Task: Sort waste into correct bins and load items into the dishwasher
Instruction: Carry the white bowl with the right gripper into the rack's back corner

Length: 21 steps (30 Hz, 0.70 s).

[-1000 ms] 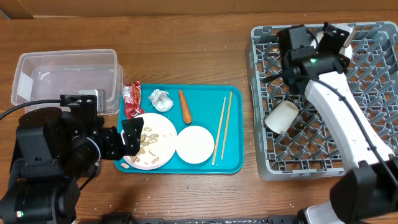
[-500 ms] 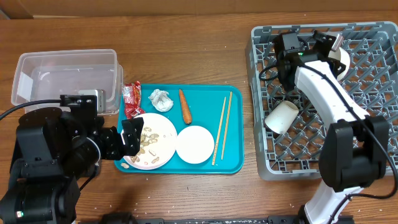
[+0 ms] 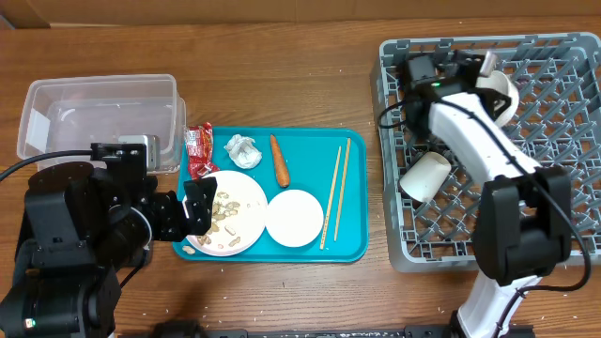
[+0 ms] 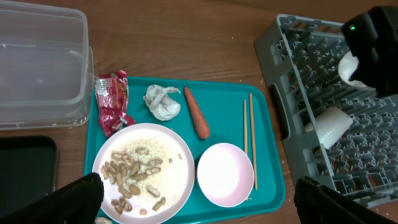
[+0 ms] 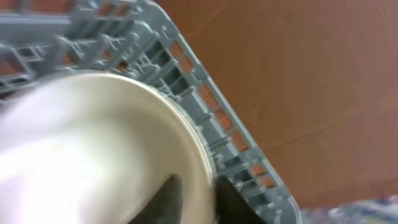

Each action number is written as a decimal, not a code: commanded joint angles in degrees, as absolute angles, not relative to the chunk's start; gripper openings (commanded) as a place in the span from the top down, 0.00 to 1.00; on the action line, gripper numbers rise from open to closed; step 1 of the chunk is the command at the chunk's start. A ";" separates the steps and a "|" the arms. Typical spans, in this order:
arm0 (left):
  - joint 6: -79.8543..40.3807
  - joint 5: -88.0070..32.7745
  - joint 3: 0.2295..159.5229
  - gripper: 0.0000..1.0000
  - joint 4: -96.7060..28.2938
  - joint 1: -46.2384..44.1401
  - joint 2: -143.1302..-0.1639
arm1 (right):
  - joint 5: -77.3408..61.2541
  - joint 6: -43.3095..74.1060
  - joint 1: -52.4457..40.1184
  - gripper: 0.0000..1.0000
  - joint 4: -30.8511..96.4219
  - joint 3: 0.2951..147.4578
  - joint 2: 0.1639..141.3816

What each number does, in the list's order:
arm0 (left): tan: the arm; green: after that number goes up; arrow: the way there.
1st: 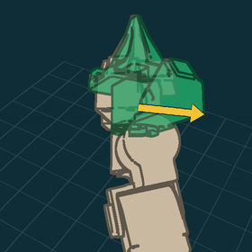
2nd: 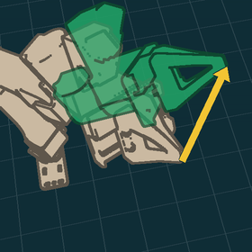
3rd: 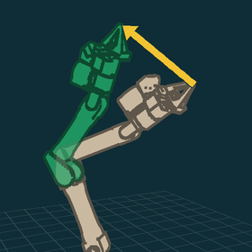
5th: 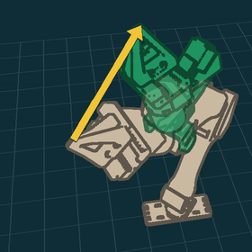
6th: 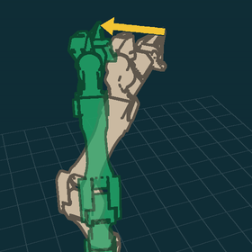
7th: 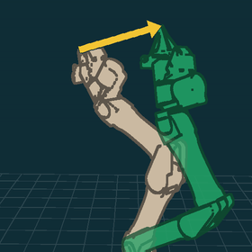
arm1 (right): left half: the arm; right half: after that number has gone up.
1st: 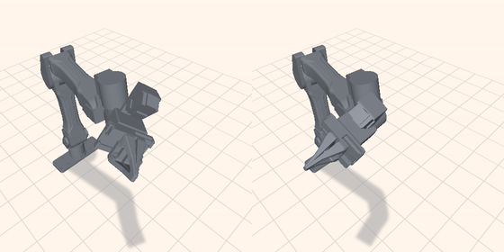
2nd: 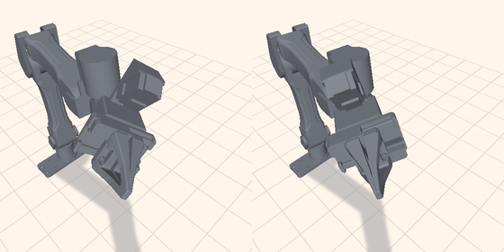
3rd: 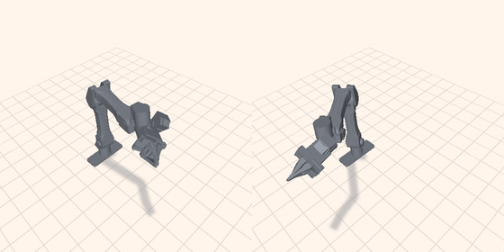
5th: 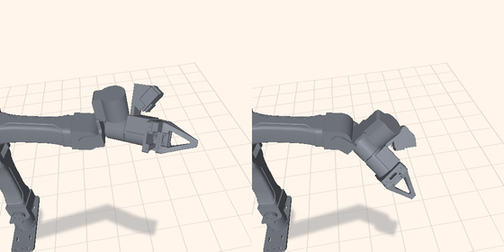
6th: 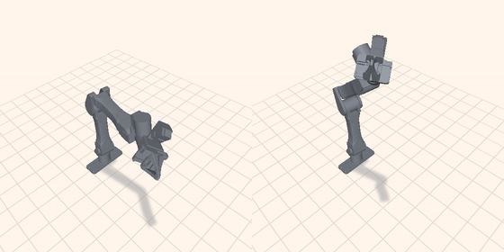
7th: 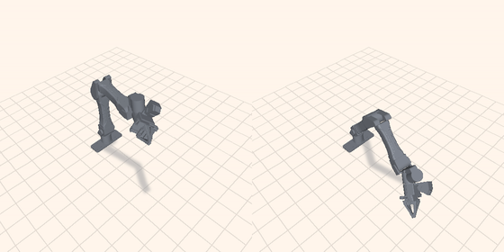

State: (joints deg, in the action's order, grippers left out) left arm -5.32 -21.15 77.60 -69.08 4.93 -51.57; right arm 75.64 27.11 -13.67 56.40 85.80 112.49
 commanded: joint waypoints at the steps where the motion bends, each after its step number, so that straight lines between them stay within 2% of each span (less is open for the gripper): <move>1: -3.81 -20.75 78.59 0.00 -69.01 5.23 -51.75 | 78.72 26.52 -17.34 0.56 56.27 85.71 113.38; 3: -3.81 -20.75 78.59 0.00 -69.01 5.23 -51.75 | 79.50 26.50 -18.59 0.41 56.25 85.71 113.38; 4: -3.81 -20.75 78.59 0.00 -68.99 5.23 -51.75 | 79.59 26.44 -19.09 0.38 56.38 85.71 113.38; 7: -3.81 -20.75 78.59 0.00 -69.01 5.23 -51.75 | 79.53 26.37 -19.88 0.49 58.02 85.84 113.36; 13: -3.81 -20.75 78.59 0.00 -69.01 5.23 -51.75 | 74.67 29.10 -19.20 0.48 61.87 86.26 111.28; 17: -3.81 -20.75 78.59 0.00 -69.01 5.23 -51.75 | 58.65 32.62 -16.86 0.47 63.20 89.76 104.18; 21: -3.81 -20.75 78.59 0.00 -69.01 5.23 -51.75 | 39.03 29.93 -13.45 0.36 62.19 94.85 95.77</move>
State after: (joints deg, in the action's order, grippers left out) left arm -5.32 -21.15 77.62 -69.06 4.93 -51.57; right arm 56.03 30.37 -15.81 63.29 88.99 105.41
